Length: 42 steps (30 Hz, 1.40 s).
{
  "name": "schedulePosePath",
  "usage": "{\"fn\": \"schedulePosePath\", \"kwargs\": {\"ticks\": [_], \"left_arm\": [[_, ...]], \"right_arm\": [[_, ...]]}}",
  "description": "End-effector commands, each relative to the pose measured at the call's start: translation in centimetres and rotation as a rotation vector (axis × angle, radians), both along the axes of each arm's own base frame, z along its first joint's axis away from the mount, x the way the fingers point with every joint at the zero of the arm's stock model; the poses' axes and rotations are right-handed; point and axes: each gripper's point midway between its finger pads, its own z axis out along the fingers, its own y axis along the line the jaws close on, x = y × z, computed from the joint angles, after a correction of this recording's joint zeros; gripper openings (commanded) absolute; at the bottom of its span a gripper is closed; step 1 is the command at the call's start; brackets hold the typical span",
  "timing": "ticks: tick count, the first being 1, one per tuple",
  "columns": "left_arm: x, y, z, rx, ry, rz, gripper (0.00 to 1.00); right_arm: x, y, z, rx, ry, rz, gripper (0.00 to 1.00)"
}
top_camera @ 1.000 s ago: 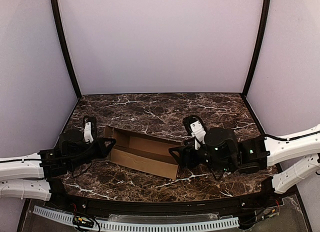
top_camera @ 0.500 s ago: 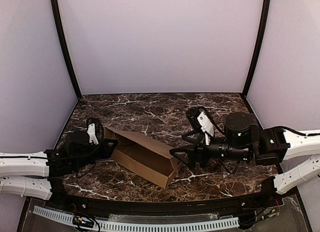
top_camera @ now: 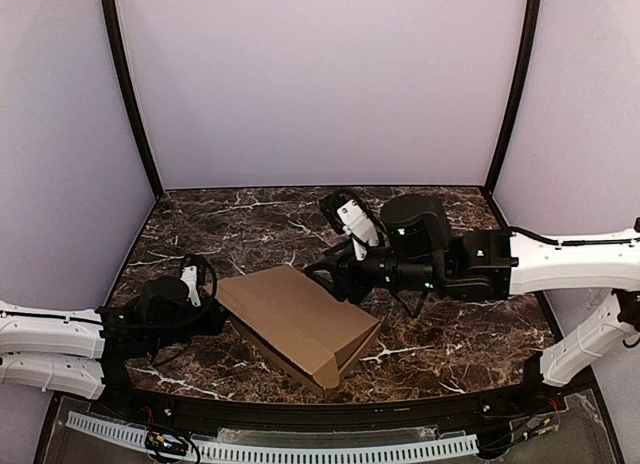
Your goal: Fold the paper box
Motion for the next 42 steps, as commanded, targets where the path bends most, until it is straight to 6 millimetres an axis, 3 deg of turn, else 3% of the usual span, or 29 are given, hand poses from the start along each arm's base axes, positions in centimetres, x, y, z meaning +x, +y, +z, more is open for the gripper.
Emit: {"fn": "schedulePosePath", "kwargs": {"ticks": [1,10,20,26,36,42], "left_arm": [[-1.1,1.0,-2.3,0.066,0.049,-0.012,0.01],[-1.5,1.3,-2.7,0.067,0.055,-0.017,0.01],[-3.1,3.5,-2.8,0.091,0.119,0.012,0.1],[-4.8,5.5,-2.8,0.085,0.191,0.053,0.19],[-6.4,8.5,0.5,0.073,0.203,0.113,0.22],[-5.6,8.2,2.8,0.093,0.141,0.093,0.27]], "right_arm": [[0.2,2.9,-1.0,0.027,0.058,0.06,0.5],[0.4,5.5,-6.8,-0.037,0.178,0.079,0.46],[0.1,7.4,-10.5,-0.056,0.251,0.108,0.35],[0.0,6.9,-13.8,-0.119,0.279,0.092,0.33],[-1.0,4.6,-20.4,-0.261,0.352,0.077,0.29],[-1.6,2.7,-23.4,-0.373,0.387,0.062,0.26]]}}
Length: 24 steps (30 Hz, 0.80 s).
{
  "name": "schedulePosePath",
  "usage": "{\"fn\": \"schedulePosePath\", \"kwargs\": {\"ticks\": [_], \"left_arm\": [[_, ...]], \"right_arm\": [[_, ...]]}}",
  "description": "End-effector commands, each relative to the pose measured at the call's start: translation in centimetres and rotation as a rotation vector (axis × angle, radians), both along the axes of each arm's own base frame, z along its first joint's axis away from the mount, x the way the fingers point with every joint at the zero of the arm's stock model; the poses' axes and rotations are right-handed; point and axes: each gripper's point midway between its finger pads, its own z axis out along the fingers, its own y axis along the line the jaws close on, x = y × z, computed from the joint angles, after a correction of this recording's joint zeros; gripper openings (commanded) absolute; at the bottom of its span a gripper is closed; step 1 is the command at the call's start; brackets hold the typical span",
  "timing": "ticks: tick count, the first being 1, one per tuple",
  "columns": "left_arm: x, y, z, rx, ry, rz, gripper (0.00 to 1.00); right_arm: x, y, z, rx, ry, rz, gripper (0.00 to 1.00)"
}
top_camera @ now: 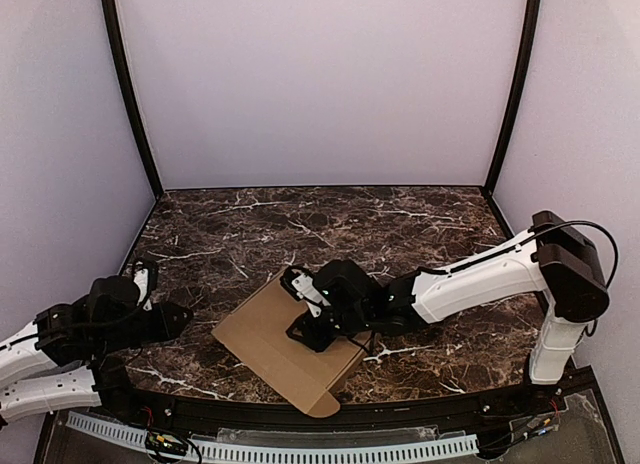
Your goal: Fold the paper box
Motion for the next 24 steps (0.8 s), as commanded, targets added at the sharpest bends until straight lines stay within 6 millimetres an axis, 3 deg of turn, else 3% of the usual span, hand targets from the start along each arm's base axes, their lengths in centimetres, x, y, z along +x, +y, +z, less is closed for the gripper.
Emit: {"fn": "schedulePosePath", "kwargs": {"ticks": [1,4,7,10,15,19,24], "left_arm": [[0.4,0.1,1.0,0.059,-0.026,-0.02,0.29],[1.5,-1.6,1.8,0.109,-0.058,-0.082,0.34],[2.8,-3.9,2.2,0.151,-0.076,-0.143,0.36],[4.2,-5.7,3.6,0.194,-0.115,-0.193,0.36],[6.4,-8.2,4.1,0.23,-0.122,-0.26,0.37],[8.2,-9.8,4.2,0.211,-0.11,-0.31,0.4],[10.1,-11.0,3.4,0.159,-0.065,-0.375,0.43]], "right_arm": [[-1.1,-3.3,-5.2,-0.184,0.069,-0.005,0.26],[-0.9,-4.1,-5.3,-0.204,0.055,-0.02,0.25],[-0.5,-4.3,-3.9,-0.191,0.026,-0.032,0.24],[-0.1,-4.4,-1.2,-0.145,-0.011,-0.051,0.25],[-0.1,-5.5,2.6,-0.101,-0.043,-0.08,0.29],[-0.5,-7.5,4.9,-0.071,-0.037,-0.129,0.37],[-1.8,-11.5,5.1,-0.112,0.028,-0.207,0.48]]}}
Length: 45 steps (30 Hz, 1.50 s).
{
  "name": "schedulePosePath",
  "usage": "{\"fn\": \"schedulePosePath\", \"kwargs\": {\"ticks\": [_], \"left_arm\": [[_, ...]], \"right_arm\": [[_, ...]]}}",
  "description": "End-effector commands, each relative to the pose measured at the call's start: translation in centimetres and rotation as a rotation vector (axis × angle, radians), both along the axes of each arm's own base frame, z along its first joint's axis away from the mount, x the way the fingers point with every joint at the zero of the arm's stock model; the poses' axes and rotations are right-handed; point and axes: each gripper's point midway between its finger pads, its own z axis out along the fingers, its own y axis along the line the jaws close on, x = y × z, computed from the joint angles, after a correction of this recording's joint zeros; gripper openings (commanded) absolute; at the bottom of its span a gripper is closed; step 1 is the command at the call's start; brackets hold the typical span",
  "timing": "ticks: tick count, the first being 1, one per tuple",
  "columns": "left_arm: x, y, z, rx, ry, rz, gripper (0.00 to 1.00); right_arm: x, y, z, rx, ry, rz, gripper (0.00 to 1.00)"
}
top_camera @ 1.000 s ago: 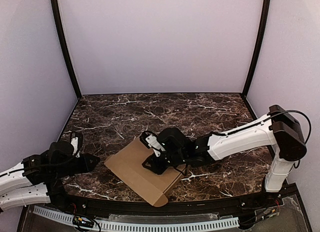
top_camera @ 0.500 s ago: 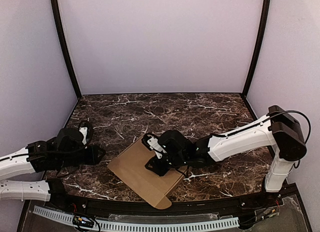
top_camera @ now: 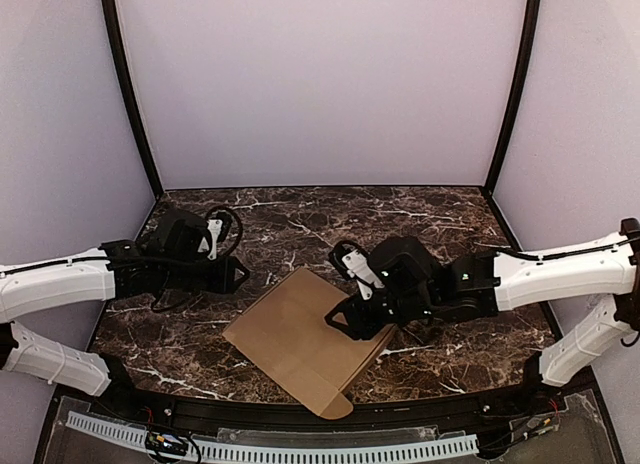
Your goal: Fold the paper box
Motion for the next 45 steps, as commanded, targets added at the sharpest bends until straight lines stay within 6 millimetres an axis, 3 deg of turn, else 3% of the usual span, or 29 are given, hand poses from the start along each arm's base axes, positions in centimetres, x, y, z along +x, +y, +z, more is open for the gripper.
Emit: {"fn": "schedulePosePath", "kwargs": {"ticks": [1,6,11,18,27,34,45], "left_arm": [[1.2,-2.0,-0.2,-0.052,0.034,-0.114,0.45],[1.8,-4.1,-1.9,-0.085,0.114,-0.201,0.54],[2.2,-5.2,-3.6,-0.092,0.166,-0.233,0.65],[2.4,-5.4,-5.4,-0.073,0.195,-0.24,0.65],[2.0,-5.0,-7.3,-0.09,0.244,-0.221,0.64],[0.7,-5.1,-7.6,-0.144,0.276,-0.234,0.63],[-2.3,-3.2,-8.9,-0.213,0.336,-0.164,0.61]], "right_arm": [[-1.4,-4.5,-2.1,-0.105,0.092,-0.098,0.51],[-2.9,-8.3,-4.8,-0.165,0.212,-0.227,0.62],[-3.9,-9.6,-6.9,-0.175,0.332,-0.321,0.75],[-3.5,-8.1,-7.8,-0.082,0.433,-0.367,0.83],[-1.6,-5.7,-7.8,0.085,0.517,-0.411,0.85],[2.3,-4.7,-7.2,0.165,0.493,-0.48,0.86],[9.8,-2.6,-6.7,0.128,0.345,-0.418,0.84]]}}
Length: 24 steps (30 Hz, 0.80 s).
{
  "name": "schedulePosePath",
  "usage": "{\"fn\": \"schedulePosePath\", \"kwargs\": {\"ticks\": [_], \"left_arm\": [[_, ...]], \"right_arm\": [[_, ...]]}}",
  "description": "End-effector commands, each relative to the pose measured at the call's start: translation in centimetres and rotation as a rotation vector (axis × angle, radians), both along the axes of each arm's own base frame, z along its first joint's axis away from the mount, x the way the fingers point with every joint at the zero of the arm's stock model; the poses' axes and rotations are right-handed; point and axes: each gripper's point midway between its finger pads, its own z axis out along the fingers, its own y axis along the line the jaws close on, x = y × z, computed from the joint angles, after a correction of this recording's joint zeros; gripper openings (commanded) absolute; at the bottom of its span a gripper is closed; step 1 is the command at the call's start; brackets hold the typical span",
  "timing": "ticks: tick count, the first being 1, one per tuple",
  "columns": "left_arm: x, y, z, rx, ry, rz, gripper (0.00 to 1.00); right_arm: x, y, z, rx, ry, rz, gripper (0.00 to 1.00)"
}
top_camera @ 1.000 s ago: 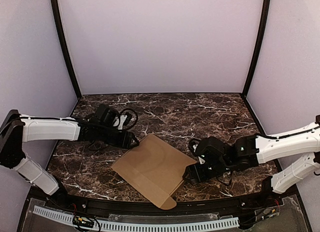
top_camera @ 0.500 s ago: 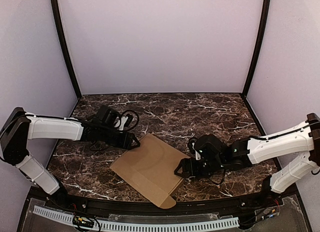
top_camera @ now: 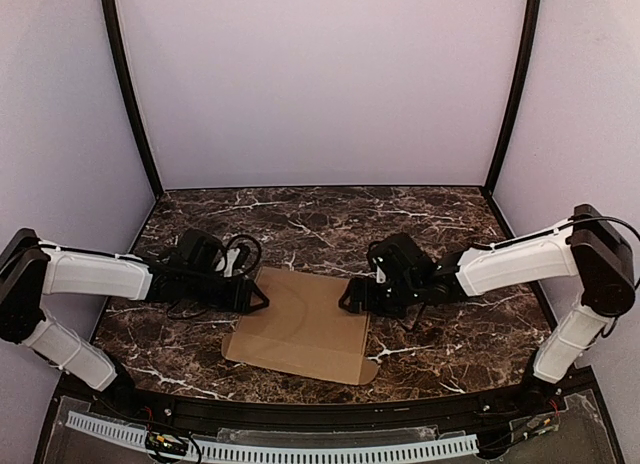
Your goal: Fold the paper box
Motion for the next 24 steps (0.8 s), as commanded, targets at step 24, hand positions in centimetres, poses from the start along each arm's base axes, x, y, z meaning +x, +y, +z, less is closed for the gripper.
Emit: {"fn": "schedulePosePath", "kwargs": {"ticks": [24], "left_arm": [[-3.8,3.5,-0.2,-0.111,0.025,0.184,0.63]], "right_arm": [[1.2,-0.5,-0.8,0.093,0.001,0.201,0.7]]}}
